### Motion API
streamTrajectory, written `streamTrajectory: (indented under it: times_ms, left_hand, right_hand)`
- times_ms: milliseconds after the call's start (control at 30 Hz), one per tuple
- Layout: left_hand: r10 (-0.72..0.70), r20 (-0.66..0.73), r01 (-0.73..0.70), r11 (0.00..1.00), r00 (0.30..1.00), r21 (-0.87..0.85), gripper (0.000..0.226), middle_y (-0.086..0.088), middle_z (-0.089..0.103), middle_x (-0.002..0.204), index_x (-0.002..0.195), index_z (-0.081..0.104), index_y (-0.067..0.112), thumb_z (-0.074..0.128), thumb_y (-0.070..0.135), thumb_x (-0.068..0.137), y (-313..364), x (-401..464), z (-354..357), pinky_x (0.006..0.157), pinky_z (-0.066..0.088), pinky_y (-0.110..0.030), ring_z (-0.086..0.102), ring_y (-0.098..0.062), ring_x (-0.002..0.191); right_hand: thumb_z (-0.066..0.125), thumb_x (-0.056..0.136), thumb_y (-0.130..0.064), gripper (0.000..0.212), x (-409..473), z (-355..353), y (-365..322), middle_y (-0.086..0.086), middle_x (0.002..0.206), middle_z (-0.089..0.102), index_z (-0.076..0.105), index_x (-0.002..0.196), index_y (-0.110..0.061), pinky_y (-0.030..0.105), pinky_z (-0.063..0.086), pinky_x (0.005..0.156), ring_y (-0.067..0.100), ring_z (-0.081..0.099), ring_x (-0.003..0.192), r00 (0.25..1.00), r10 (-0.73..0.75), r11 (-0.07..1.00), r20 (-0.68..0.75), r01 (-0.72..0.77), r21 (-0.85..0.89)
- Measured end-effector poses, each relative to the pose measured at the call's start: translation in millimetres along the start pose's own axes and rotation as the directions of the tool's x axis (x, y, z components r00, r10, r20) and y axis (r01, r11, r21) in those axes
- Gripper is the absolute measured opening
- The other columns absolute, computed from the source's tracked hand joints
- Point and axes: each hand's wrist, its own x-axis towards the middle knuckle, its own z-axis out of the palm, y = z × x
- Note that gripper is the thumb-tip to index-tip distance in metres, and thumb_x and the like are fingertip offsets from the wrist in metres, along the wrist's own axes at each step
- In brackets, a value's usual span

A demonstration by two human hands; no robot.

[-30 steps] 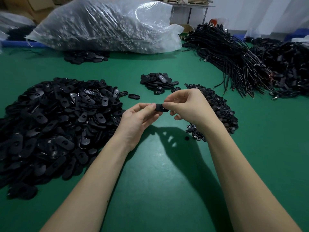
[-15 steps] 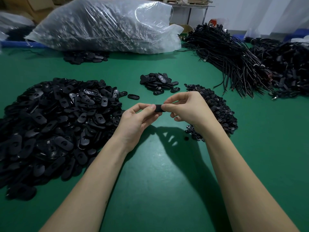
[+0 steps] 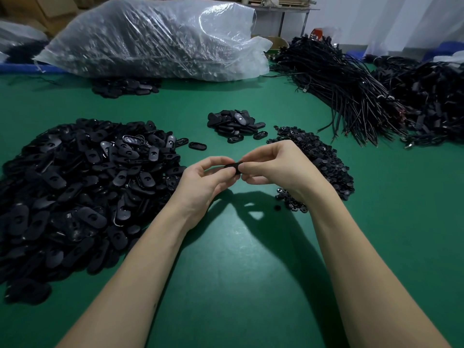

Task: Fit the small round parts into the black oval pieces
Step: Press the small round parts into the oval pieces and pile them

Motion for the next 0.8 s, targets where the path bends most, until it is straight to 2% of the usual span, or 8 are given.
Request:
streamTrajectory:
  times_ms: [100,200,300,400,533,600,800]
  left_hand:
    - [0.029,-0.001,-0.029,0.997,1.0,0.066,0.014,-0.01,0.078,0.09,0.092,0.071,0.008,0.068,-0.006,0.088,-2.7,0.4,0.7,0.08,0.057,-0.021,0.075,-0.021,0.089]
    - [0.052,0.002,-0.052,0.992,0.999,0.112,0.013,-0.012,0.078,0.095,0.094,0.072,0.007,0.07,-0.004,0.088,-3.8,0.8,-0.5,0.084,0.058,-0.024,0.075,-0.024,0.094]
    - [0.072,0.0,-0.071,0.978,0.997,0.195,0.014,-0.01,0.078,0.096,0.096,0.073,0.008,0.071,-0.002,0.088,-6.5,1.6,-2.0,0.088,0.058,-0.028,0.075,-0.024,0.096]
    - [0.09,-0.007,-0.085,0.96,0.996,0.266,0.014,-0.008,0.078,0.093,0.095,0.073,0.012,0.072,-0.001,0.088,-9.3,2.2,-1.6,0.083,0.058,-0.024,0.075,-0.02,0.092]
    - [0.073,0.013,-0.074,0.981,0.997,0.176,0.016,-0.011,0.078,0.097,0.098,0.074,0.011,0.072,0.0,0.086,-7.2,3.0,-4.1,0.083,0.056,-0.022,0.075,-0.023,0.095]
    - [0.069,0.021,-0.072,0.982,0.997,0.172,0.016,-0.012,0.078,0.097,0.098,0.074,0.009,0.071,-0.002,0.086,-6.7,2.5,-4.3,0.082,0.056,-0.021,0.075,-0.023,0.095]
    - [0.093,-0.029,-0.081,0.953,0.995,0.293,0.017,-0.008,0.079,0.091,0.095,0.073,0.012,0.071,-0.004,0.088,-7.6,2.5,-0.6,0.077,0.056,-0.02,0.076,-0.018,0.087]
  right_hand:
    - [0.079,0.083,-0.007,0.007,-0.2,2.6,-1.5,0.005,0.077,0.079,0.08,0.087,-0.012,0.035,0.064,0.083,0.018,0.079,0.076,0.999,-0.002,0.992,-0.051,-0.004,-0.123]
    - [0.079,0.077,-0.012,0.006,-0.1,9.1,-1.9,-0.001,0.07,0.077,0.077,0.082,-0.016,0.029,0.064,0.075,0.01,0.076,0.066,0.992,-0.045,0.967,-0.114,0.015,-0.253]
    - [0.079,0.076,-0.012,0.006,-0.3,10.4,-0.5,-0.002,0.069,0.077,0.076,0.08,-0.016,0.023,0.063,0.066,0.008,0.075,0.062,0.991,-0.049,0.961,-0.128,0.012,-0.275]
    - [0.079,0.076,-0.013,0.005,0.3,11.2,2.3,-0.002,0.066,0.076,0.075,0.079,-0.015,0.017,0.056,0.055,0.008,0.074,0.059,0.99,-0.049,0.955,-0.131,0.008,-0.296]
    - [0.078,0.08,-0.008,0.006,1.0,12.0,7.1,0.003,0.067,0.076,0.073,0.083,-0.01,0.027,0.063,0.069,0.014,0.076,0.064,0.993,-0.019,0.988,-0.12,0.0,-0.156]
    - [0.077,0.082,-0.005,0.006,1.6,9.8,8.9,0.005,0.068,0.076,0.073,0.084,-0.008,0.029,0.063,0.07,0.017,0.076,0.066,0.995,-0.012,0.994,-0.103,0.001,-0.11]
    - [0.081,0.079,-0.012,0.009,1.8,12.3,10.8,0.0,0.069,0.076,0.073,0.083,-0.011,0.04,0.066,0.076,0.015,0.077,0.066,0.991,-0.033,0.979,-0.128,0.007,-0.204]
